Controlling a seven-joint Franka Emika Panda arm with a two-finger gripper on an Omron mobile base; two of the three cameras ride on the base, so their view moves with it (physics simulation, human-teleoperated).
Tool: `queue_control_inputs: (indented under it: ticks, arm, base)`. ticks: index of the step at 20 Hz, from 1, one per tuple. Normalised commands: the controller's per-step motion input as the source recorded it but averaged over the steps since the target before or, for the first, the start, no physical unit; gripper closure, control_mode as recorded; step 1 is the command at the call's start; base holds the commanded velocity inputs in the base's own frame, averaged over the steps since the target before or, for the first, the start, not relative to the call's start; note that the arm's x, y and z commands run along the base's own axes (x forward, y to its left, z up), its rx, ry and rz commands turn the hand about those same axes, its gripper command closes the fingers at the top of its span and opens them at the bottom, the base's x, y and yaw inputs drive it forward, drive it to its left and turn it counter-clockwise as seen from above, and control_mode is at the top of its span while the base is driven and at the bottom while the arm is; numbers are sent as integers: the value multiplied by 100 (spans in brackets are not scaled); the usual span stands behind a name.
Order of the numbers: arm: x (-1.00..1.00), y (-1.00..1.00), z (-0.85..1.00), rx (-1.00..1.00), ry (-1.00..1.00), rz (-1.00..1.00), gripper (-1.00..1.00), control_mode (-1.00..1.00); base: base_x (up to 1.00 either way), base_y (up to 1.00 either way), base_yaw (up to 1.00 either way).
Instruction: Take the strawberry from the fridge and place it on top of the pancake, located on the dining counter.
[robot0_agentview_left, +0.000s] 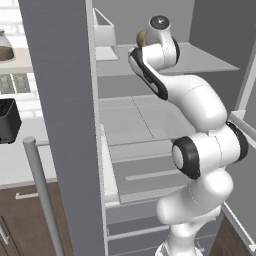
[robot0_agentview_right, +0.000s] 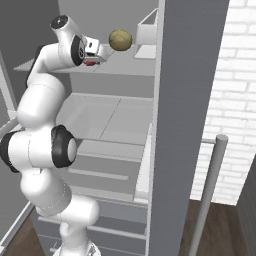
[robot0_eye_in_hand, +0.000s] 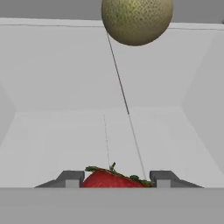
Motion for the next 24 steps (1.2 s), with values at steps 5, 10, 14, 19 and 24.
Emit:
queue_control_inputs:
  ticks: [5,10,14,19,24]
  arm:
    - [-32,0,0,0,-4,0,100,-100]
    - [-99,0,0,0,-21,0,100,-100]
    - [-100,0,0,0,-19,0,100,-100]
    - [-100,0,0,0,-7,0,100,-100]
    - [-100,0,0,0,0,0,100,-100]
  base:
    - [0,0,0]
    - [0,0,0]
    - [0,0,0]
    - [0,0,0]
    - [0,0,0]
